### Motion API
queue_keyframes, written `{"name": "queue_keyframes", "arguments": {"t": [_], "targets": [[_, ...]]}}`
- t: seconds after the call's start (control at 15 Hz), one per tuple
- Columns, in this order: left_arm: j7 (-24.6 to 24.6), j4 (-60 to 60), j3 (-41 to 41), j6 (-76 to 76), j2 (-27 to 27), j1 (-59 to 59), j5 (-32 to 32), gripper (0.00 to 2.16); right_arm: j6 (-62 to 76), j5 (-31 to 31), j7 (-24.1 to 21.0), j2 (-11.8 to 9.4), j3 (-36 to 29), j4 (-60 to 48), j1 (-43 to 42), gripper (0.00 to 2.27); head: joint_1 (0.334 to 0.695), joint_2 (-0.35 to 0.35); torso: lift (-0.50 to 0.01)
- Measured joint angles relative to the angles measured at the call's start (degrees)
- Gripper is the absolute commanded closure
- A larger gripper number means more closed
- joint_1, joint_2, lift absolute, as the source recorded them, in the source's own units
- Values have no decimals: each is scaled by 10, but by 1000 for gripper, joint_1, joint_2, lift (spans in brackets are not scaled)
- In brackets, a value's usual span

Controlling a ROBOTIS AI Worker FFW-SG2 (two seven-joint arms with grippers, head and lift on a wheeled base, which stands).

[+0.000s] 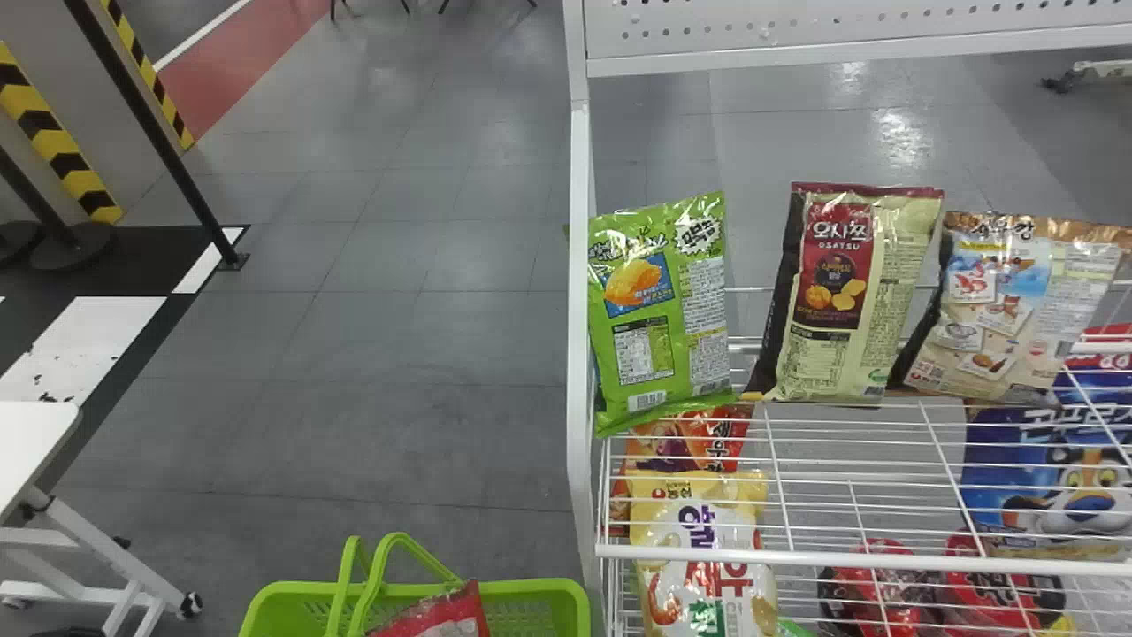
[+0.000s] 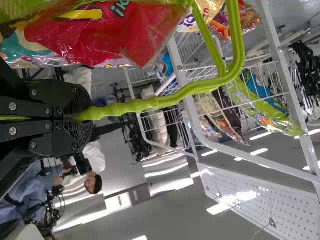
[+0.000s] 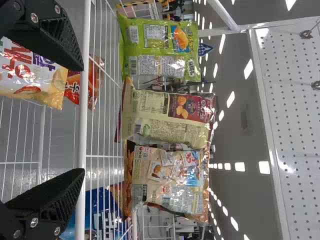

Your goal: Hold basket handle with left hand then pick Jagalchi snack with right hand and place into basket

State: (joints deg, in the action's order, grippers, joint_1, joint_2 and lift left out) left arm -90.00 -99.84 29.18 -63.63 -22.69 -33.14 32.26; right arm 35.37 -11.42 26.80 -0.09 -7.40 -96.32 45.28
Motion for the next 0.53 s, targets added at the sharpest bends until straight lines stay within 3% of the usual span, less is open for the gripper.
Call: {"name": "queue_keyframes", "arguments": {"t": [0.53], "targets": [[0,0,-4,0,0,1,-3,2145,0,1,0,0,0,3,-1,87,695,147,-9]]}}
